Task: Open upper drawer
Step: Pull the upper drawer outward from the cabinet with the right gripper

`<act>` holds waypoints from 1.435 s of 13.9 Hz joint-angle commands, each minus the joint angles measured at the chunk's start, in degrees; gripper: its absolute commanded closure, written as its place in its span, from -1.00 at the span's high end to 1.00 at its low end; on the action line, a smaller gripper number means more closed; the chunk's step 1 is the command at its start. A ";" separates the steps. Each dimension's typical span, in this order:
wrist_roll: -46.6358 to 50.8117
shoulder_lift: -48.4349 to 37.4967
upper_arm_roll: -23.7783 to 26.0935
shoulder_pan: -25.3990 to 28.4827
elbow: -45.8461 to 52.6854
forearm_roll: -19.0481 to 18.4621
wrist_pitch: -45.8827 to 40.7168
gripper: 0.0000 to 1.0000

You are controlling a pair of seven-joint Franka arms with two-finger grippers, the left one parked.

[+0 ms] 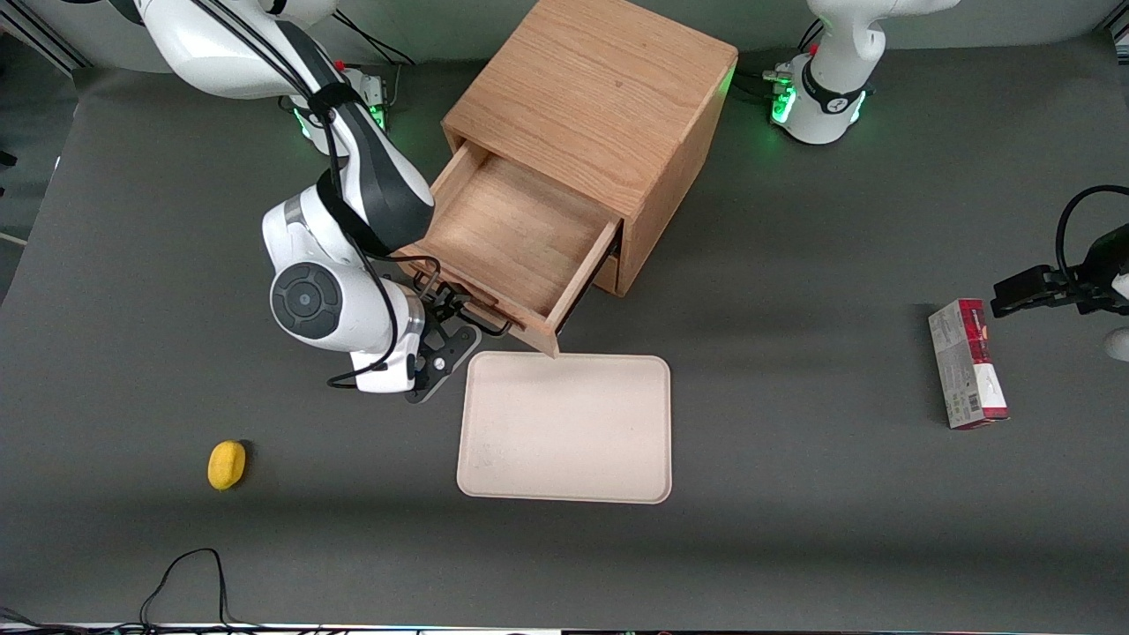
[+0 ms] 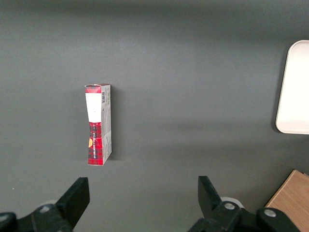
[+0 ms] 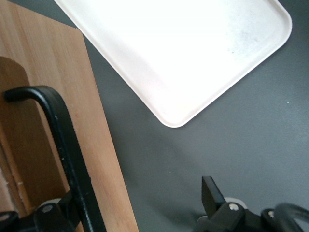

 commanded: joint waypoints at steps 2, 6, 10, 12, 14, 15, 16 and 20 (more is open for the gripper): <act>-0.73 1.98 -0.31 -1.13 4.25 -1.22 -0.28 1.00; -0.64 2.07 -0.31 -2.01 5.04 -1.31 -0.37 1.00; -0.82 2.25 -0.31 -2.53 5.30 -3.33 -0.28 1.00; -0.73 2.51 -0.31 -3.06 6.18 -3.33 -0.28 1.00; -0.73 2.86 -0.31 -3.50 7.06 -3.33 -0.37 1.00; -0.73 2.95 -0.31 -4.02 7.41 -3.33 -0.28 1.00; -0.73 3.13 -0.31 -4.12 7.68 -3.33 -0.37 1.00; -0.73 3.48 -0.31 -5.17 9.08 -3.33 -0.54 1.00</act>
